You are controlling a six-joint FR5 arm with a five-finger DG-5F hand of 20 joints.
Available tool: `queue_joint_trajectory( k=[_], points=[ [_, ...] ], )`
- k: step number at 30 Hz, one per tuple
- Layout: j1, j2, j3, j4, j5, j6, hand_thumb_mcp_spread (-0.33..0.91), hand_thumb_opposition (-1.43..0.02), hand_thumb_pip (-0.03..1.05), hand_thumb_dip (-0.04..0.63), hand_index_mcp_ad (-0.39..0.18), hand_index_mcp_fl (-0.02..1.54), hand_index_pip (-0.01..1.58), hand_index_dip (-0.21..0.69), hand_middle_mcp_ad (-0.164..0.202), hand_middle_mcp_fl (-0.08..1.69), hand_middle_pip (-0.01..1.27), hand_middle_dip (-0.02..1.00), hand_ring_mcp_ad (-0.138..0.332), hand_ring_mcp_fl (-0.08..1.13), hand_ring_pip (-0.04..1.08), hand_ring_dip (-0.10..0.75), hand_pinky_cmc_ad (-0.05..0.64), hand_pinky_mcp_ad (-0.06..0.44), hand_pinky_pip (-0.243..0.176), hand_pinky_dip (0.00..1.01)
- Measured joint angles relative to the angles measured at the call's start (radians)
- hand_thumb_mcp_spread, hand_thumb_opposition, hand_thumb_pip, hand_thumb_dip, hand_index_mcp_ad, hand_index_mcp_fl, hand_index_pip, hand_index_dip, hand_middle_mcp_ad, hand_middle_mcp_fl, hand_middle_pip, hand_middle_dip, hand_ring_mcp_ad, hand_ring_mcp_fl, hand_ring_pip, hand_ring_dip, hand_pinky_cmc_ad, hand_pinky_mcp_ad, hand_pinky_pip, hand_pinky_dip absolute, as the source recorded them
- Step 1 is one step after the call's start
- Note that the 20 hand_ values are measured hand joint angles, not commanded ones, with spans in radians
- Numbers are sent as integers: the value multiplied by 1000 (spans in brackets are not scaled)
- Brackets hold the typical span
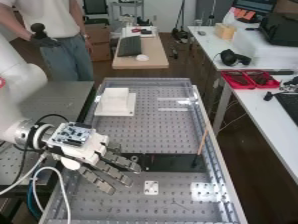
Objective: Grab the larger nut and place it in the white container
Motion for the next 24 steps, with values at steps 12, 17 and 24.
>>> queue_joint_trajectory(
  k=[12, 17, 24],
  points=[
    [6, -5, -2, -5, 4, 4, 358, -876, 778, 190, -150, 86, 1557, 141, 75, 10, 136, 192, 164, -2, 194, 108, 332, 293, -105, 649],
    [5, -5, -2, -7, 5, 3, 358, -876, 778, 190, -150, 82, 1557, 141, 75, 10, 136, 192, 164, -2, 194, 108, 333, 293, -105, 649],
    [1, -9, 1, -7, 3, 7, 358, -876, 778, 190, -152, 77, 1557, 141, 75, 10, 136, 192, 164, -2, 194, 108, 330, 293, -105, 649]
  ],
)
